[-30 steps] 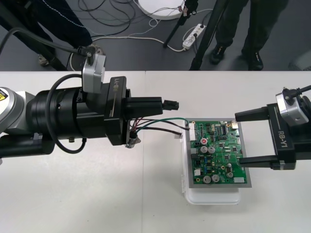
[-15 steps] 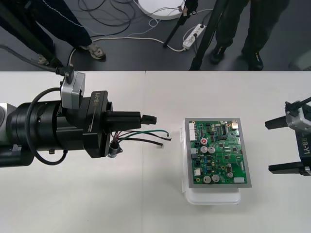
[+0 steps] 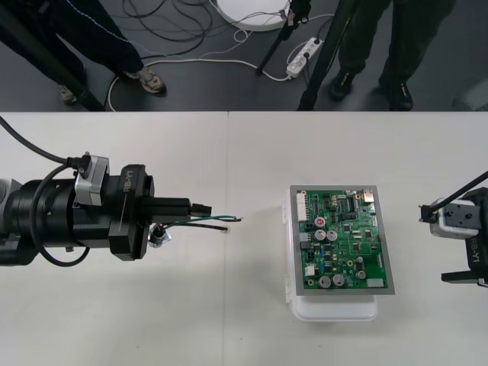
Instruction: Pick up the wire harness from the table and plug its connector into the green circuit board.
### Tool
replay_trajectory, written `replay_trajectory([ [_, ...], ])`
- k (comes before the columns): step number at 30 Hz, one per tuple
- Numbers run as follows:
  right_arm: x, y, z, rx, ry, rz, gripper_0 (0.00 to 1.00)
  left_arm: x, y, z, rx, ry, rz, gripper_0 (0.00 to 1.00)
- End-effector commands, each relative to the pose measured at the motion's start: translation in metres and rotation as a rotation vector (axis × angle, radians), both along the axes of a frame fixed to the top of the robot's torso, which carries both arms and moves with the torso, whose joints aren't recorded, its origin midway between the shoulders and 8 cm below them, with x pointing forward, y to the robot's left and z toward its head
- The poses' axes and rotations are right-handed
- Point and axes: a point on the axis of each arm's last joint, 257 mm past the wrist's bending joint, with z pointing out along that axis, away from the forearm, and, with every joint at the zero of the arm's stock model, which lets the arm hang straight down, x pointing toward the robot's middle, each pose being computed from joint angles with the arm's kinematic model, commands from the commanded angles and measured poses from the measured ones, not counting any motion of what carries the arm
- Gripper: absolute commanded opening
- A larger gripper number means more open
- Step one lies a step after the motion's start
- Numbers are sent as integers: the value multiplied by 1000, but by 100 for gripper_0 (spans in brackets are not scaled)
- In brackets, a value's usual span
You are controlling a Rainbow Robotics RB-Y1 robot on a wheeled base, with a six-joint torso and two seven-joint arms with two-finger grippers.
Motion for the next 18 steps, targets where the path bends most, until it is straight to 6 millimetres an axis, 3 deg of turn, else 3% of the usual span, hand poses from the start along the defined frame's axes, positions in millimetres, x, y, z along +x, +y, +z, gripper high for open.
replay_trajectory([
  [1, -3, -5, -13, -90, -1, 3, 100, -17, 13, -5, -25, -15, -77, 0],
  [9, 17, -18, -21, -215, -72, 23, 100, -11, 21, -31, -42, -35, -86, 0],
  [18, 24, -26, -24, -246, -89, 22, 100, -4, 18, -59, -53, -12, -114, 0],
])
